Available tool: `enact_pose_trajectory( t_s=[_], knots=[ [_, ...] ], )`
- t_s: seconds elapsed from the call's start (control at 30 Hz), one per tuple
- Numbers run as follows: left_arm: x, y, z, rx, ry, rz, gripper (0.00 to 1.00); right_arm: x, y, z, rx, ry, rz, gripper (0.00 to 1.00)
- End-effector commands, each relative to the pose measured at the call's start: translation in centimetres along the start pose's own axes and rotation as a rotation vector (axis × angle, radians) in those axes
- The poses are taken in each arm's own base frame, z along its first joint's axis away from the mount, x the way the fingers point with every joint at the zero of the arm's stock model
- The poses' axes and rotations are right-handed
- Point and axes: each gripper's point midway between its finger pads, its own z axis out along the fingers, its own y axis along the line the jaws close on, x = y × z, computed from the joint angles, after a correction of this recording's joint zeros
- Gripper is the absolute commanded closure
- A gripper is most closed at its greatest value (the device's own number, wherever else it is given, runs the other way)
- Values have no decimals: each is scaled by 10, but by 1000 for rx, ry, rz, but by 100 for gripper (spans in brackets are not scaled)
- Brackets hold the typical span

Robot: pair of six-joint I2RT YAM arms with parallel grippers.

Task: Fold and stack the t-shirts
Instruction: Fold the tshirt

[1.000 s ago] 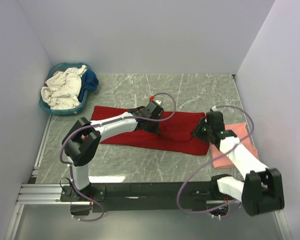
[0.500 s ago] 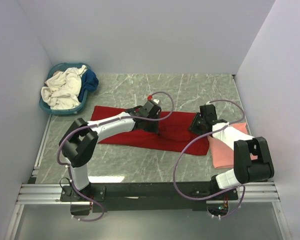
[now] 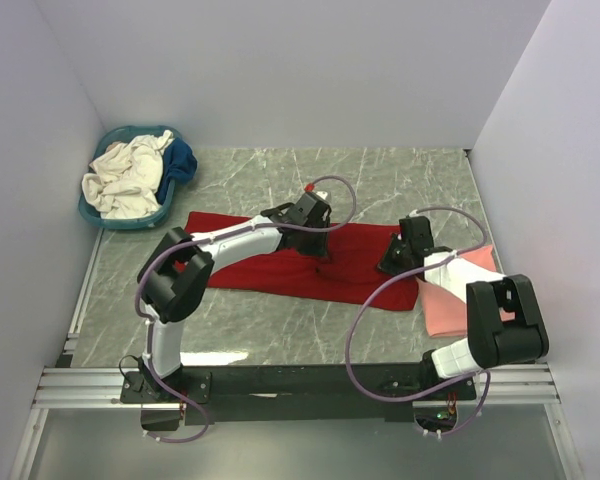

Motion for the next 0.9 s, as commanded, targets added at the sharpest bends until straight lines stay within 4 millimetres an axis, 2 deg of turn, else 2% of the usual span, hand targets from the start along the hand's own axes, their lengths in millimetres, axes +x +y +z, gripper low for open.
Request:
enact_pose_trajectory(
  t_s=[0.0,0.23,0.43,0.73,0.83,0.87],
  knots=[
    [-7,-11,1,42,-7,-1,64,-3,9,-13,-61,-33,-5,94],
    [3,-8,1,54,6,-2,65,8,16,-38,-138,-54,-4,97],
    [16,-5,-2,67,26,2,68,22,9,-54,-150,-60,-4,97],
    [31,-1,-8,82,47,15,70,53,-2,-67,-184,-32,5,96],
    [32,2,-11,70,44,19,71,61,3,-74,-226,-17,12,90],
    [32,3,-12,65,43,19,71,64,2,-76,-224,-7,18,80]
  ],
)
